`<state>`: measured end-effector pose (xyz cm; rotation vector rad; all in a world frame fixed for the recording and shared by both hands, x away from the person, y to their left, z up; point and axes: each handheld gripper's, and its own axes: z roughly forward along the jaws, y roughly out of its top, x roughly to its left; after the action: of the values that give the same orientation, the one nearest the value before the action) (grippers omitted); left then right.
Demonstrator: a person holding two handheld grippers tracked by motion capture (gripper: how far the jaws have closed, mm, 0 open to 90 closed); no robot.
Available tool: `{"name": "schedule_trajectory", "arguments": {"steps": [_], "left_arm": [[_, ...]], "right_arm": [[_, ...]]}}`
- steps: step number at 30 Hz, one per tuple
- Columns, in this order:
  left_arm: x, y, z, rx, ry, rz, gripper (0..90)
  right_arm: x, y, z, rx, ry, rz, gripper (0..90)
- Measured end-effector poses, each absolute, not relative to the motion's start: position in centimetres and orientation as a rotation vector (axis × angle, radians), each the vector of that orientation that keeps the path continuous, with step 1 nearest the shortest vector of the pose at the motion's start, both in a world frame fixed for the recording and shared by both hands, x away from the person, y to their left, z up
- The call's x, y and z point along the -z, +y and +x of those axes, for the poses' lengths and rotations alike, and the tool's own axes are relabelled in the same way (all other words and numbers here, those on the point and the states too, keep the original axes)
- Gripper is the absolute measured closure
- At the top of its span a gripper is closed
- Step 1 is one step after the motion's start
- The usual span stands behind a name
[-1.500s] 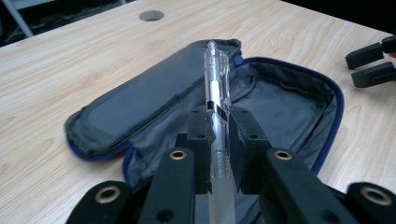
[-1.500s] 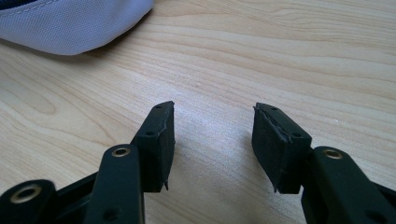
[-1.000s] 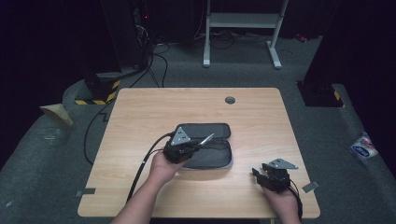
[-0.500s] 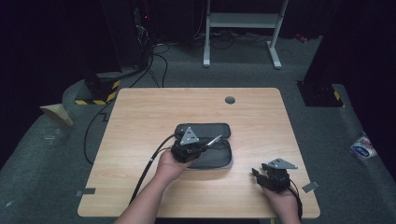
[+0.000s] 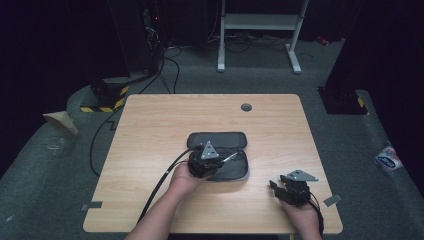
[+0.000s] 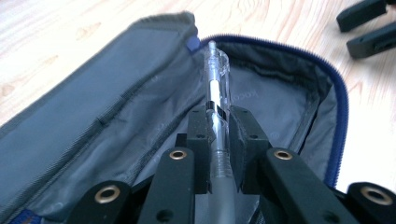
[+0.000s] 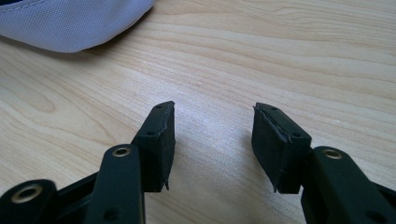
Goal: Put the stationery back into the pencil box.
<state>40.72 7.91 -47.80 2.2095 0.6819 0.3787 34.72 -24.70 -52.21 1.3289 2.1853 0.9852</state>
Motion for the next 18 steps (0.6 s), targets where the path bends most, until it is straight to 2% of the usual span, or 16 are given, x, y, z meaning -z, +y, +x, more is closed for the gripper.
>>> {"name": "schedule_trajectory", "arguments": {"steps": [7,18], "left_arm": [[48.5,7.3,40.5,-0.372,0.647,2.270,78.9],[48.1,8.2,40.7,-0.383,0.715,2.189,72.2]], "right_arm": [[52.2,-24.7,34.7,-0.987,2.189,1.320,48.9],[52.2,-24.7,34.7,-0.988,2.190,1.318,48.9]]}}
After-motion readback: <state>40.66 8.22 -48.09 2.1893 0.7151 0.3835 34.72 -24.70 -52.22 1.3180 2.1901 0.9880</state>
